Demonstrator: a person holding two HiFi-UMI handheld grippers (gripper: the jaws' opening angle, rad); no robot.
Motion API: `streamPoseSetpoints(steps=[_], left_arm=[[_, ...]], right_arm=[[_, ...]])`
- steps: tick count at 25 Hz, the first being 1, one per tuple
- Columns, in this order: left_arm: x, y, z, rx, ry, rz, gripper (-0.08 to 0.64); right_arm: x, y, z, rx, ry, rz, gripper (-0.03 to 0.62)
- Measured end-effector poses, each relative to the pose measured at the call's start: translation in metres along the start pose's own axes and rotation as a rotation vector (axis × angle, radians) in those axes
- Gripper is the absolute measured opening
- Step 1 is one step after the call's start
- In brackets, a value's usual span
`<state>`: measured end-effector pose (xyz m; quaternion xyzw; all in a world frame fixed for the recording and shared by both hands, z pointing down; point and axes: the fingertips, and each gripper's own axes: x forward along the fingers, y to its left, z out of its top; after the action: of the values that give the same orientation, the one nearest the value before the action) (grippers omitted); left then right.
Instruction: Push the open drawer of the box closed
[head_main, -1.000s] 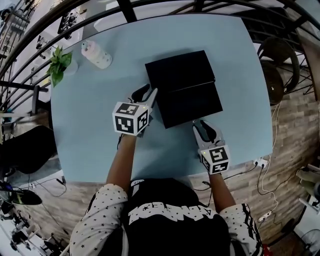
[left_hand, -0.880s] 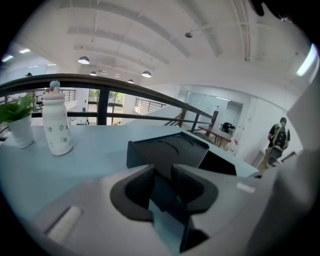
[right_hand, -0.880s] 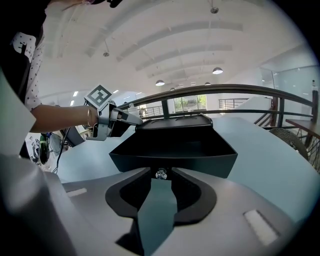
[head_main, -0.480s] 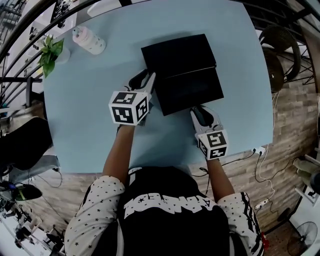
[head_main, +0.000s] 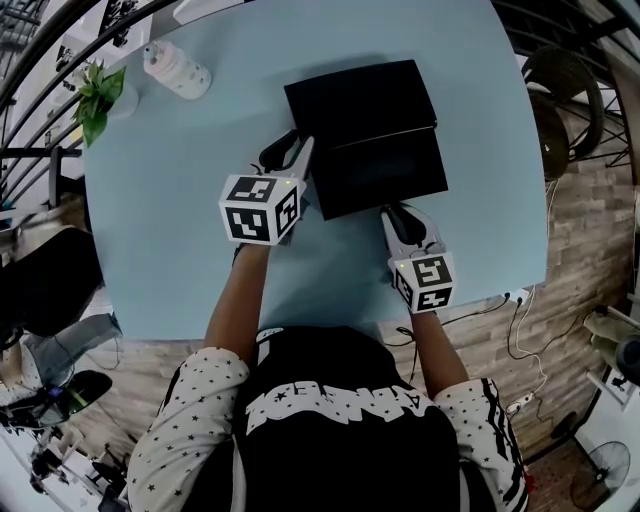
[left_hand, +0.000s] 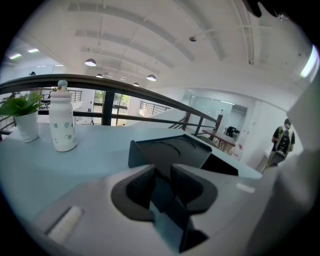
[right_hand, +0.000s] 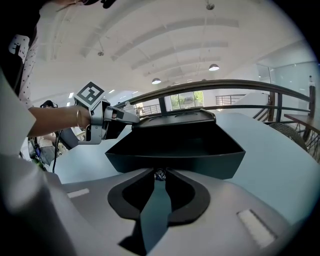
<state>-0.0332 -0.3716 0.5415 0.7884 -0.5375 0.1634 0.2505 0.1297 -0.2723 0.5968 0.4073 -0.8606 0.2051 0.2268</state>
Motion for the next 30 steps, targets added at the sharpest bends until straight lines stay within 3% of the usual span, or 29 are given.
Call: streamPoseSetpoints(steps=[6, 30], left_arm=[[0.001, 0.000, 0.000, 0.032, 0.014, -0.011, 0.000], [0.000, 0.001, -0.001, 0.043, 0.028, 0.010, 0.000]], right_arm=[[0.003, -0.001, 0.002, 0.000, 0.004, -0.008, 0.071], [0.022, -0.003, 0.024, -0.031, -0.001, -0.006, 0.071]])
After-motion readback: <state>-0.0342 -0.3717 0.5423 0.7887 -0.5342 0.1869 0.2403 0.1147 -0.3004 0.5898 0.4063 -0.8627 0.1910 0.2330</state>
